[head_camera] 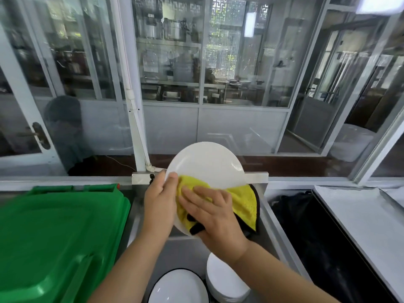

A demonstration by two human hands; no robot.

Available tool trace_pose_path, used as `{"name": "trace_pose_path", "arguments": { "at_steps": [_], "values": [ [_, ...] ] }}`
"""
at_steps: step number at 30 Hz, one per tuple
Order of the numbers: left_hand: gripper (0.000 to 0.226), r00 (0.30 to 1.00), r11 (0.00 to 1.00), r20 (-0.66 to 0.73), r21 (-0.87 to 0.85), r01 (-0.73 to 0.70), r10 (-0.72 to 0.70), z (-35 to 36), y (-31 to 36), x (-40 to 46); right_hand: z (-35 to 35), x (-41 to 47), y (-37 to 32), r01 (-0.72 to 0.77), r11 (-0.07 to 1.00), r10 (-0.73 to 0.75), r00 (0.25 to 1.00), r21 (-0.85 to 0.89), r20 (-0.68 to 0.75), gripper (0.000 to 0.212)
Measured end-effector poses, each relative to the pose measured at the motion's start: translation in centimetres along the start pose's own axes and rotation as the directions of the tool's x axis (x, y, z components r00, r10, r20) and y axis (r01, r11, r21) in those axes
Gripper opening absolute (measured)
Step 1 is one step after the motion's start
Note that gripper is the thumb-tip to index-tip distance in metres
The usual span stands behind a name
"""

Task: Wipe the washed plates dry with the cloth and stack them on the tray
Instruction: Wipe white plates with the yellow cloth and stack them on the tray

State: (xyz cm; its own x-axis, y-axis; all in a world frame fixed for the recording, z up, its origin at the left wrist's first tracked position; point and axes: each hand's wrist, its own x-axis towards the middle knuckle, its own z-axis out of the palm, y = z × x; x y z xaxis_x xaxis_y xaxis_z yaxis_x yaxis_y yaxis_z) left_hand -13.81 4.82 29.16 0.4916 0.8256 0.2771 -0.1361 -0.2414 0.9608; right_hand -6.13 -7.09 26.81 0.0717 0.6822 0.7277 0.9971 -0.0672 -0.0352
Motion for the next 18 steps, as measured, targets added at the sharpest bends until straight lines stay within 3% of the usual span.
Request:
{"name": "trace_pose_path", "arguments": {
  "at_steps": [4, 9, 12, 15, 18],
  "values": [
    [0.024, 0.999, 1.0, 0.031, 0.021, -0.011, 0.01, -0.1, 0.0, -0.1, -0.1, -2.4, 2.5, 0.051, 0.998, -0.052, 0.996, -0.02, -0.073, 0.055],
    [0.019, 0.996, 0.996, 0.089, 0.087, 0.009, -0.017, 1.2, 0.8, -1.0, -2.5, 0.4, 6.2, -0.158, 0.987, 0.152, 0.969, -0.014, -0.192, 0.064],
    [0.026, 0.999, 0.996, 0.054, 0.085, 0.006, -0.011, 2.8, 1.9, -1.3, -3.0, 2.4, 5.8, -0.095, 0.994, 0.085, 0.979, -0.048, -0.188, 0.053],
    [0.033, 0.998, 0.999, 0.052, 0.021, -0.043, 0.042, 4.4, 2.9, -1.8, -3.6, 3.6, 4.8, 0.027, 0.999, -0.031, 0.995, -0.034, -0.099, 0.056],
    [0.032, 0.997, 0.998, 0.047, -0.01, -0.067, 0.067, 5.2, 3.6, -2.3, -5.3, 4.5, 5.7, 0.092, 0.984, -0.103, 0.993, -0.154, -0.064, 0.055]
  ]
}}
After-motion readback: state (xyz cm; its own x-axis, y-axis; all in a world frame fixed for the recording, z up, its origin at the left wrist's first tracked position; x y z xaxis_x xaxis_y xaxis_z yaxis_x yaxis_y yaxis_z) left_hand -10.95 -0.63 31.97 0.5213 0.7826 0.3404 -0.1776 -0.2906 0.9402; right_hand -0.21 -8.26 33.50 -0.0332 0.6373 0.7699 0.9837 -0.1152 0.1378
